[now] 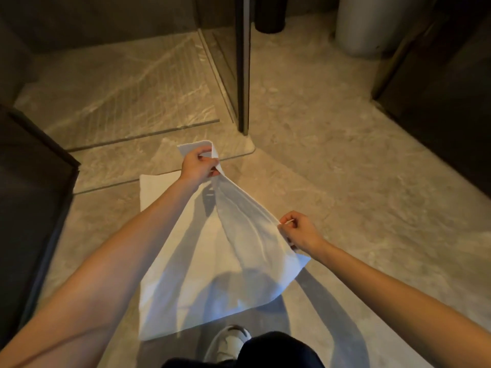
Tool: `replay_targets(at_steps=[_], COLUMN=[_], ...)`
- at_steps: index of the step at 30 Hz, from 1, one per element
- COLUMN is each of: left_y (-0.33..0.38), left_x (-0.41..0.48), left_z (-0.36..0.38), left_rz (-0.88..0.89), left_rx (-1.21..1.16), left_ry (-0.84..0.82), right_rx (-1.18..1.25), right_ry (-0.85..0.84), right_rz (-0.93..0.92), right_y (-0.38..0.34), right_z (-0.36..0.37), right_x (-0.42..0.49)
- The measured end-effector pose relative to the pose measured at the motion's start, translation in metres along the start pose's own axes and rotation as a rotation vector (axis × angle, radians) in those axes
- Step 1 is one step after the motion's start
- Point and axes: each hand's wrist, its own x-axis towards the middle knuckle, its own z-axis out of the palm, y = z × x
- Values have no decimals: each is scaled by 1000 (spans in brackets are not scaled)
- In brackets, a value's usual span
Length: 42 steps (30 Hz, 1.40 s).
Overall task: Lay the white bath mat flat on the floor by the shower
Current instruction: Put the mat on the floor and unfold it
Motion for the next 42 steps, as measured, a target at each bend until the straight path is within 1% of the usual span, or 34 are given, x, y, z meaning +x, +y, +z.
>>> replay_targets(at_steps=[7,10,14,15,17,19,22,24,28,30,32,35,38,42], left_y=[-20,-34,-57,-63,-74,-84,-94,-96,-105,-113,-124,-135,-140,-145], left_x=[54,72,93,97,104,111,117,118,121,125,128,125,121,114], left_z=[72,107,145,151,164,173,187,195,208,211,212,210,200,167], left_rz=[-4,-33,-72,-82,-100,-107,-135,-130,-124,-135,-139,-76,-40,16], left_rx=[118,143,178,183,193,213,202,192,195,239,301,425,469,524], left_ry=[-83,-118,-149,-148,-146,-154,-161,-160,-147,-146,-165,-207,-234,-260], right_rx=[-83,-85,-79,-52,83,142,-33,-95,-84,-120,-163,-177,-190,-189], right_ry=[116,133,79,64,13,-49,-73,-71,48,91,106,110,121,198], right_rz=[-22,0,92,134,222,247,232,254,311,330,330,323,303,257], right_y=[39,57,82,89,101,111,126,139,154,156,157,161,164,159], right_z=[-28,-38,-40,-39,-35,-33,-36,-38,-45,-49,-50,-47,-47,-54], right_x=[44,55,63,64,64,65,68,71,78,79,79,81,83,86])
